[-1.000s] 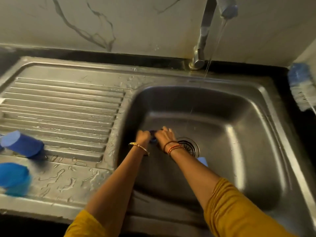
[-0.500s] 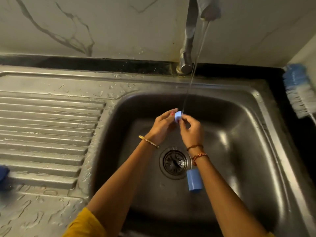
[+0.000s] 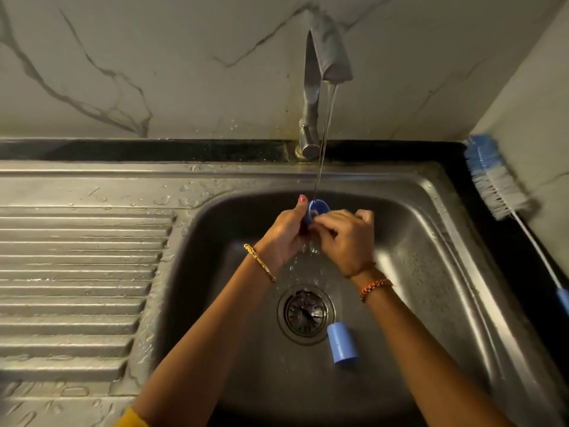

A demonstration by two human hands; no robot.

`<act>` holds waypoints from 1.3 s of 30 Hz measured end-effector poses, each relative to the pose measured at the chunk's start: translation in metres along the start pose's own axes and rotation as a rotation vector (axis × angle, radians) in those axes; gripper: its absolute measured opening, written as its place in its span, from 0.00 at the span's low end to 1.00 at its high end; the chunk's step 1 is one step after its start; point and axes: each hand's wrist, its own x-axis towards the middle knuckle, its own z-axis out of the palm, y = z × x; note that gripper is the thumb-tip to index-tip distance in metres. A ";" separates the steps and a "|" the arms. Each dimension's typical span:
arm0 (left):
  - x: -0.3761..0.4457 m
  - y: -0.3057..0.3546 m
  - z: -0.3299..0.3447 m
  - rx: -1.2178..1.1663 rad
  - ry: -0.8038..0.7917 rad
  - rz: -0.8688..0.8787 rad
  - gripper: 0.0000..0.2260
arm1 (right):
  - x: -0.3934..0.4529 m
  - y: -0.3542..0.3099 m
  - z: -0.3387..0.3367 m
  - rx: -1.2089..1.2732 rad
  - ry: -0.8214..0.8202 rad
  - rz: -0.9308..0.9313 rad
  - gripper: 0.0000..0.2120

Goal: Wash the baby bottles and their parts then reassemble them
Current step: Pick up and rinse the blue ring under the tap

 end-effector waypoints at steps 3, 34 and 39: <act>-0.002 -0.003 0.007 -0.009 -0.030 0.051 0.16 | 0.019 -0.022 0.001 0.288 0.015 0.490 0.16; -0.009 0.005 -0.013 -0.144 0.098 0.074 0.08 | 0.029 -0.026 -0.009 0.890 -0.088 1.161 0.12; -0.014 -0.003 -0.017 -0.340 -0.010 -0.011 0.06 | 0.025 -0.033 -0.009 0.807 -0.101 0.919 0.15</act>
